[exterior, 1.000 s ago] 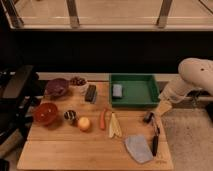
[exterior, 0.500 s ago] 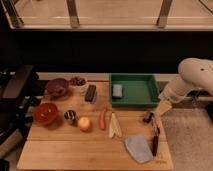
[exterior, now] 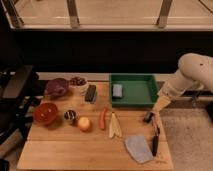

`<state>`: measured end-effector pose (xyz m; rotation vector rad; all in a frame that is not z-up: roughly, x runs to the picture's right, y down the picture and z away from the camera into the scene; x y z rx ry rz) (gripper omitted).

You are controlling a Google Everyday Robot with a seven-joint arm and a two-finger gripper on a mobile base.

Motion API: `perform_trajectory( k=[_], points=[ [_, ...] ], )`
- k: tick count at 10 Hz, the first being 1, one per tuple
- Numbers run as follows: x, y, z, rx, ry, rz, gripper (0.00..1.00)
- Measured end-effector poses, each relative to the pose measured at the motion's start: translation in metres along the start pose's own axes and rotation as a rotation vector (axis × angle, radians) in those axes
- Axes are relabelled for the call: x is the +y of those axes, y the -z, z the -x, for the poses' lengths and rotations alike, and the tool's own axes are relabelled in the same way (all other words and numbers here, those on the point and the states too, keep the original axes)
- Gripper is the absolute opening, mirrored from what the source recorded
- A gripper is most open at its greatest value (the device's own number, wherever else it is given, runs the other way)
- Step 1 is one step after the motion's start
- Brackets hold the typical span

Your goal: Place sponge in metal cup

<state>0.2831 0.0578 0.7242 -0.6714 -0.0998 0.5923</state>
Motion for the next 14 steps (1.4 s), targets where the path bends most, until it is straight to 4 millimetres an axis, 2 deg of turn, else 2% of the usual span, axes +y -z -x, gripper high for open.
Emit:
perform_trajectory(
  k=[2, 5, 7, 9, 11, 14],
  points=[
    [-0.027, -0.008, 0.018, 0.003, -0.026, 0.003, 0.67],
    [-0.049, -0.015, 0.041, -0.013, -0.081, -0.014, 0.67],
    [-0.054, -0.018, 0.059, -0.084, -0.205, -0.034, 0.67],
    [-0.054, -0.014, 0.059, -0.171, -0.392, -0.018, 0.67],
    [-0.053, -0.013, 0.065, -0.212, -0.472, -0.001, 0.67],
    [-0.054, -0.012, 0.063, -0.215, -0.485, -0.004, 0.67]
  ],
)
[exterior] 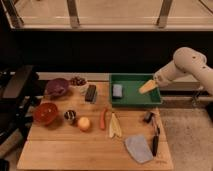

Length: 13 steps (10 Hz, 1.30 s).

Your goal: Place sponge in metal cup

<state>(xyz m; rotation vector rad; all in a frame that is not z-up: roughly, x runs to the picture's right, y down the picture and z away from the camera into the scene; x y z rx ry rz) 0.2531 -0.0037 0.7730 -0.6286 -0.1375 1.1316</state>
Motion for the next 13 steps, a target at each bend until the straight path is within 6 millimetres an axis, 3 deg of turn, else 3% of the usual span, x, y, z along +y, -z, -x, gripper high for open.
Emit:
perform_trajectory(
  k=[5, 9, 13],
  points=[
    [-0.002, -0.014, 0.013, -0.096, -0.177, -0.079, 0.67],
    [-0.007, -0.038, 0.03, -0.125, -0.242, -0.077, 0.67],
    [-0.011, -0.088, 0.064, -0.114, -0.287, -0.071, 0.67]
  ],
)
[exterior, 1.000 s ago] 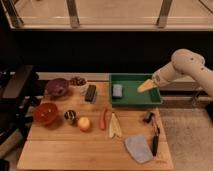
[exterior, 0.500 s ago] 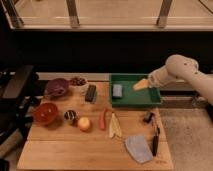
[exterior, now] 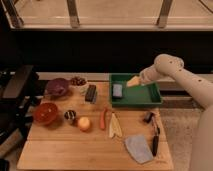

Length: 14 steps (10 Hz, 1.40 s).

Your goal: Place sponge in metal cup

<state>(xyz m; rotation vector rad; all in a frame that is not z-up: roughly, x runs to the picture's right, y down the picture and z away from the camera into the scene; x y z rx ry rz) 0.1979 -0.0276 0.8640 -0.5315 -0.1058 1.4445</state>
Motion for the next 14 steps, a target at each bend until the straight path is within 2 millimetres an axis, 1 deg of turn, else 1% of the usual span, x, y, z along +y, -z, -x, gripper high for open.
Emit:
perform_trajectory(
  k=[1, 2, 3, 5, 7, 9, 10, 11, 14],
  points=[
    [0.001, -0.01, 0.002, 0.007, -0.003, 0.003, 0.67],
    [0.008, -0.025, 0.0, 0.027, 0.004, 0.02, 0.67],
    [0.009, -0.026, 0.0, 0.029, 0.008, 0.023, 0.67],
    [0.005, -0.024, -0.001, 0.028, 0.006, 0.018, 0.67],
    [0.008, -0.026, -0.001, 0.029, 0.008, 0.022, 0.67],
    [0.005, -0.024, -0.001, 0.028, 0.002, 0.022, 0.67],
    [0.006, -0.026, -0.001, 0.029, -0.002, 0.033, 0.67],
    [0.009, -0.034, -0.004, 0.03, -0.01, 0.052, 0.67],
    [0.025, -0.053, -0.002, 0.01, -0.033, 0.084, 0.67]
  ],
)
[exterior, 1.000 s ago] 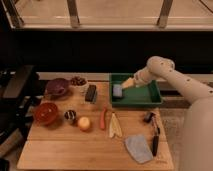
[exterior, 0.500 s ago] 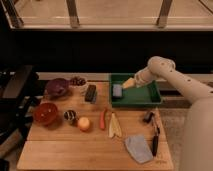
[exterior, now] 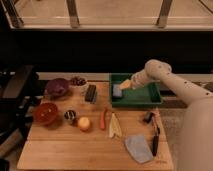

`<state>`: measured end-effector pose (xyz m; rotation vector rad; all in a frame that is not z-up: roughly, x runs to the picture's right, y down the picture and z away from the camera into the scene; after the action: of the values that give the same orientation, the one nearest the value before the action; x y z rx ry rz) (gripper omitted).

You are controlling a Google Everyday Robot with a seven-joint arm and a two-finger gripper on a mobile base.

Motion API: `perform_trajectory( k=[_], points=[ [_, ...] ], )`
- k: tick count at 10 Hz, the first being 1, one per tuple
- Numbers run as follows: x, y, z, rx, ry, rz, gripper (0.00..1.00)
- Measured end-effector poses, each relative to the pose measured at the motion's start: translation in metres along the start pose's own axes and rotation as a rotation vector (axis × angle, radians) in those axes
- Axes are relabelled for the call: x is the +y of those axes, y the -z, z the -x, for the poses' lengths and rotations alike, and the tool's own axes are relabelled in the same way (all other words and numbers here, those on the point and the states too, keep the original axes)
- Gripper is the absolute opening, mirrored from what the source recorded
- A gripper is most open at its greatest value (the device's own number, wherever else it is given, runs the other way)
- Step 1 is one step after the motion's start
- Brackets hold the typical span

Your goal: Place sponge in metal cup

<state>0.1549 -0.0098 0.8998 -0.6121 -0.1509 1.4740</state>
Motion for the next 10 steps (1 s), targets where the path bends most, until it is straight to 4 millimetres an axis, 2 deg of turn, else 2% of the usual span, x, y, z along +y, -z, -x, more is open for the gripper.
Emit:
perform_trajectory(
  k=[2, 10],
  points=[
    [-0.002, -0.006, -0.001, -0.001, -0.014, 0.001, 0.67],
    [-0.01, -0.058, 0.001, 0.071, -0.098, 0.055, 0.67]
  ],
)
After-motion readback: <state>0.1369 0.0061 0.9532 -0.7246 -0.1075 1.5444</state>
